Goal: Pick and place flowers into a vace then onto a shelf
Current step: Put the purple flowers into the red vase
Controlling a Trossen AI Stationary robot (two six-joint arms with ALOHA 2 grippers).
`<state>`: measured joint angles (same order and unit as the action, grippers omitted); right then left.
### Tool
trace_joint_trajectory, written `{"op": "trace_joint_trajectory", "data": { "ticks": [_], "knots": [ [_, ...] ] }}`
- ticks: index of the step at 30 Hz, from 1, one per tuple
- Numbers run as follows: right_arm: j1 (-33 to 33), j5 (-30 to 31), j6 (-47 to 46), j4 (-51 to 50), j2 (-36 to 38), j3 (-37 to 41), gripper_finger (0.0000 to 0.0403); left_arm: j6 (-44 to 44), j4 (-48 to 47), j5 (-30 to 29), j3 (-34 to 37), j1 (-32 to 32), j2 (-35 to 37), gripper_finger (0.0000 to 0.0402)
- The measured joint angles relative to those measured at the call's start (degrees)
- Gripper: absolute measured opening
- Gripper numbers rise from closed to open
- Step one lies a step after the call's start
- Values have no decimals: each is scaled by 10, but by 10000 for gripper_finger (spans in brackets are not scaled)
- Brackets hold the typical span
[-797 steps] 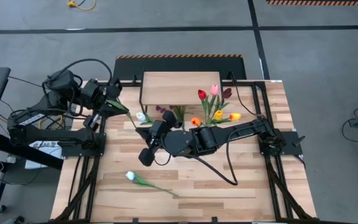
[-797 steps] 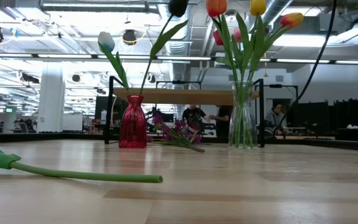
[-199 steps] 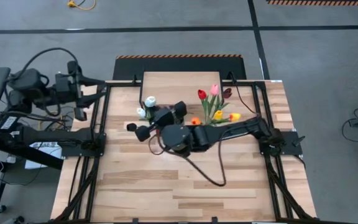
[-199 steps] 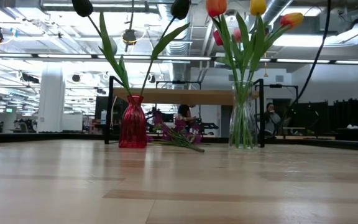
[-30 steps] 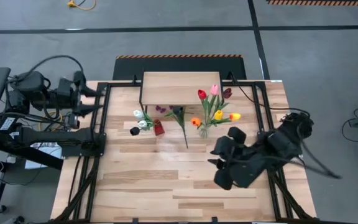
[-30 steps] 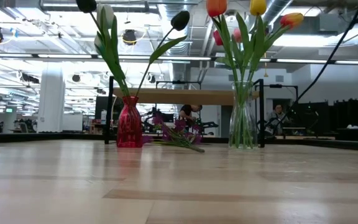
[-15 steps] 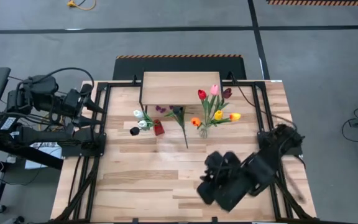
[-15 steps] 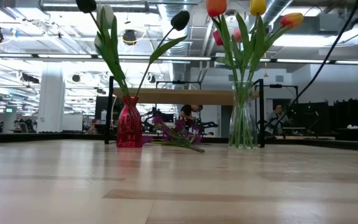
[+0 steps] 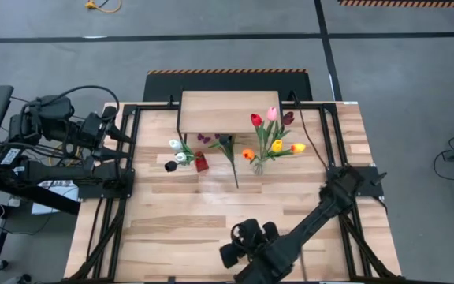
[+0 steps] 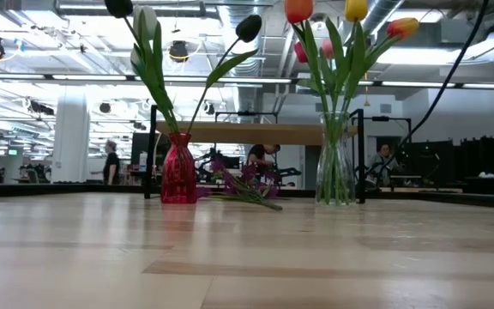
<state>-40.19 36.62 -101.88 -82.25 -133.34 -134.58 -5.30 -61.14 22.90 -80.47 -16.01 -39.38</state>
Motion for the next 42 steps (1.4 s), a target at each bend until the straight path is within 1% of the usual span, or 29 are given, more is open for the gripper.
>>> {"op": "trace_joint_trajectory", "data": {
  "ticks": [6,8,18,20,25,30,34,38,42],
  "knots": [
    [21,41,-120,-53,-73,0,119,1,0,-9,0,0,0,167],
    [30,42,-148,-65,-94,0,119,0,0,-17,0,0,0,167],
    [93,40,-152,-44,-192,0,119,3,0,-72,0,0,0,167],
    [100,29,-153,-34,-208,0,119,0,0,-77,0,0,0,167],
    [106,0,-154,-22,-220,-3,119,3,0,-83,0,0,0,167],
    [107,-2,-142,-22,-222,-3,119,-1,0,-84,0,0,0,167],
    [113,9,-125,-25,-223,-2,119,3,0,-84,0,0,0,167],
    [122,-1,-123,-24,-223,-2,119,-1,0,-83,0,0,0,167],
    [122,4,-126,-25,-220,-1,119,3,0,-83,0,0,0,167]
  ]
}}
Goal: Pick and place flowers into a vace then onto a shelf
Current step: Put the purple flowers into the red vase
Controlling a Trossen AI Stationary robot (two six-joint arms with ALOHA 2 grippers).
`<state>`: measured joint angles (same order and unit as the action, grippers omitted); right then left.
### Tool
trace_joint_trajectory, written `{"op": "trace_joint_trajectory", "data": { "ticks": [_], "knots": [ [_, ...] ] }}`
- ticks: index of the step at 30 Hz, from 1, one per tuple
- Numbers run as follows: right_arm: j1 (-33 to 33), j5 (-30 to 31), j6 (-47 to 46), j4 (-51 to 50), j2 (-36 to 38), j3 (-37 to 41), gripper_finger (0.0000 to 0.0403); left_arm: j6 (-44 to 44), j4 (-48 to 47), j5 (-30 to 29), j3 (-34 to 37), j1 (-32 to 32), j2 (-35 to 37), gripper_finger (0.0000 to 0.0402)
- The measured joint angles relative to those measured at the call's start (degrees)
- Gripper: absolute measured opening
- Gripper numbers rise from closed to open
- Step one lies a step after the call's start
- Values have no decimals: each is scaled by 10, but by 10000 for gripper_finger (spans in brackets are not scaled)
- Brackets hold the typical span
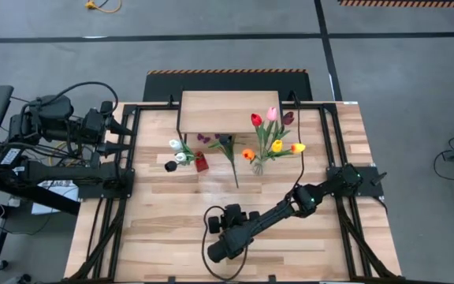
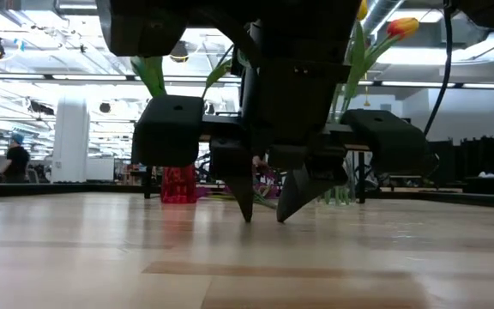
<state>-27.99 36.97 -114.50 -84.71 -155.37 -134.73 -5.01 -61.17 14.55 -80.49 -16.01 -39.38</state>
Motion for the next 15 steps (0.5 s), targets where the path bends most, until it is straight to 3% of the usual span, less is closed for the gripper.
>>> {"op": "trace_joint_trajectory", "data": {
  "ticks": [4,7,15],
  "knots": [
    [-8,40,-34,-4,1,2,119,1,0,0,0,0,0,167],
    [-5,24,-30,-3,7,3,128,0,0,0,0,0,0,167],
    [-5,12,-13,-7,11,-1,220,-4,0,0,0,0,0,167]
  ]
}}
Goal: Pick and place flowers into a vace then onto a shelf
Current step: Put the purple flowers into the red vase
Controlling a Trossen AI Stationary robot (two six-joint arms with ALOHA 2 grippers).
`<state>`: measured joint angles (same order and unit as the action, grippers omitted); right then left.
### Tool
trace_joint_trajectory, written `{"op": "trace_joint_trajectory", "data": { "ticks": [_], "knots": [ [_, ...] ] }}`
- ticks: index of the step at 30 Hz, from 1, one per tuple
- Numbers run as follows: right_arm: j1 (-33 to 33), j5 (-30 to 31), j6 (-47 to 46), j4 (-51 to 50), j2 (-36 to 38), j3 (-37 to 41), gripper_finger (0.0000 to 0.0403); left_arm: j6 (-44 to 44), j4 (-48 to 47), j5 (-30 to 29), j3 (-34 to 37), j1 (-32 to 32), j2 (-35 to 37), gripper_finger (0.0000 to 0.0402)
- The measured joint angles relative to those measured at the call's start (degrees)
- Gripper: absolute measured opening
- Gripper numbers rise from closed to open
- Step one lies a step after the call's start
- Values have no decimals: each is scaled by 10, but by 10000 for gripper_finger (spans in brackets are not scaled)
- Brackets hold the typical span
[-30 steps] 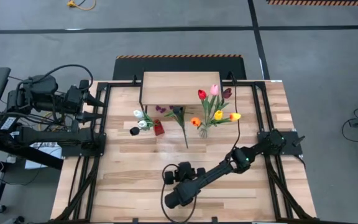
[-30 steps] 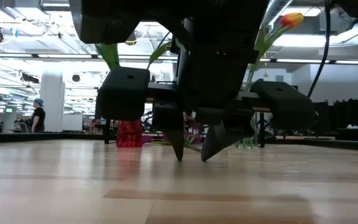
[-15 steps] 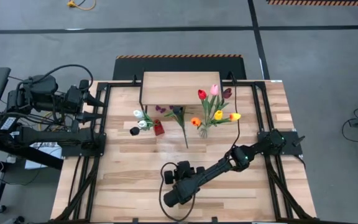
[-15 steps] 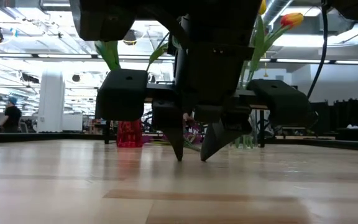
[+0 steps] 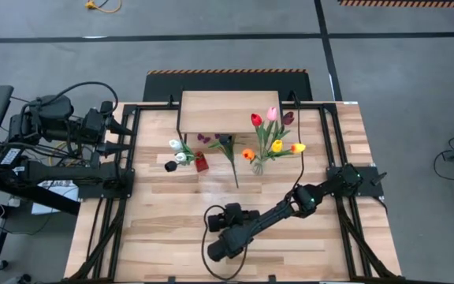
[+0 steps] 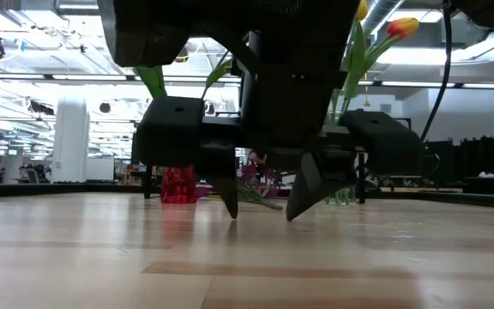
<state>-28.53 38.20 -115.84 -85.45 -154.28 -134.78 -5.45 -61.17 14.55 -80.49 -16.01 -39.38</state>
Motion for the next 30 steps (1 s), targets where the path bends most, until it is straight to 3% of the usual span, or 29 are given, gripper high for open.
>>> {"op": "trace_joint_trajectory", "data": {
  "ticks": [4,10,21,30],
  "knots": [
    [3,-7,70,-1,2,0,253,6,0,0,0,0,0,167],
    [15,-5,177,8,5,4,251,1,0,-1,0,0,0,167],
    [30,23,110,-12,4,5,213,5,0,-3,0,0,0,167],
    [11,57,80,4,9,4,212,2,0,-4,0,0,0,167]
  ]
}}
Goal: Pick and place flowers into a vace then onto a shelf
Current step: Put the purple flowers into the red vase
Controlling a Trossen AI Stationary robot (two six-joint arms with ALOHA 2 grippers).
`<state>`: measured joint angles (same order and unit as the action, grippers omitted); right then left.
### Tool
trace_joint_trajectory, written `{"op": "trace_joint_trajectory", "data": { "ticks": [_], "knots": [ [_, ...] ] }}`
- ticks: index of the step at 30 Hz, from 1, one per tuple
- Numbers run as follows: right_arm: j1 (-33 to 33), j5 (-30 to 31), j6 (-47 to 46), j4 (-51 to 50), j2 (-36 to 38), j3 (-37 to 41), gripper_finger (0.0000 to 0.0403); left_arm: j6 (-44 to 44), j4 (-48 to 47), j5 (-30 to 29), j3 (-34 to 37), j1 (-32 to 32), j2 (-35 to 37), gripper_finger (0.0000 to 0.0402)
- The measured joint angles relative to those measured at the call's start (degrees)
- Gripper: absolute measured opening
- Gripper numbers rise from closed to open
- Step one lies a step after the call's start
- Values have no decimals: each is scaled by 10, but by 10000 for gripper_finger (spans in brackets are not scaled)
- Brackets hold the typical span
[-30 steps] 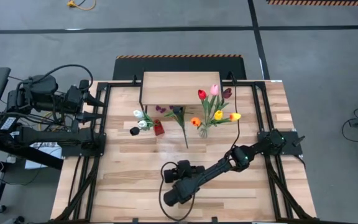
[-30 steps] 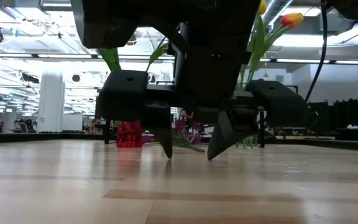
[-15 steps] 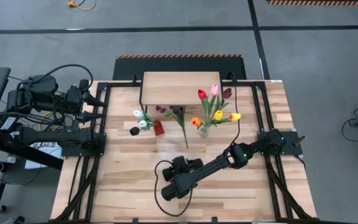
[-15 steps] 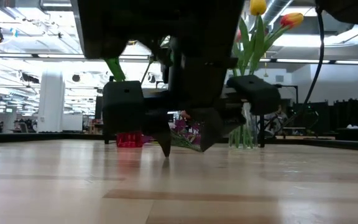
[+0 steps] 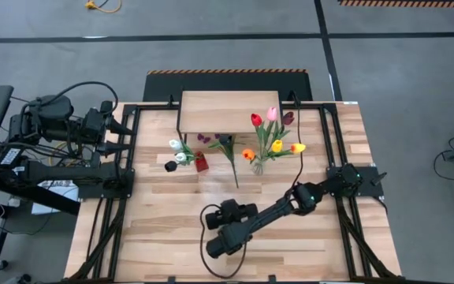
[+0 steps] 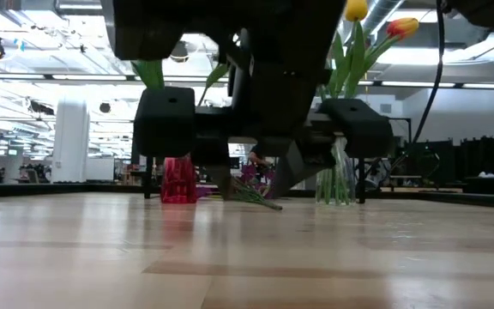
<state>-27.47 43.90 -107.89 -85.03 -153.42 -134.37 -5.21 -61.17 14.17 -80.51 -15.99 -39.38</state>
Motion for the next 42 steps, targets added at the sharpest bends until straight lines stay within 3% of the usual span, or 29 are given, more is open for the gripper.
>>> {"op": "trace_joint_trajectory", "data": {
  "ticks": [8,14,18,23,29,33,36,42],
  "knots": [
    [-11,4,3,-5,0,0,212,0,0,0,0,0,0,167],
    [-29,50,-1,-15,0,0,212,2,0,0,0,0,0,167],
    [-45,81,4,-8,1,30,212,4,0,0,0,0,0,167],
    [-48,71,5,9,1,68,208,-2,0,0,0,0,0,167],
    [-48,85,69,139,19,122,208,-2,0,0,0,0,0,167],
    [-46,101,130,269,67,223,208,2,0,0,0,0,0,167],
    [-38,93,123,360,117,312,208,0,0,0,0,0,0,167],
    [-13,87,130,462,188,442,207,2,0,0,0,0,0,167]
  ]
}}
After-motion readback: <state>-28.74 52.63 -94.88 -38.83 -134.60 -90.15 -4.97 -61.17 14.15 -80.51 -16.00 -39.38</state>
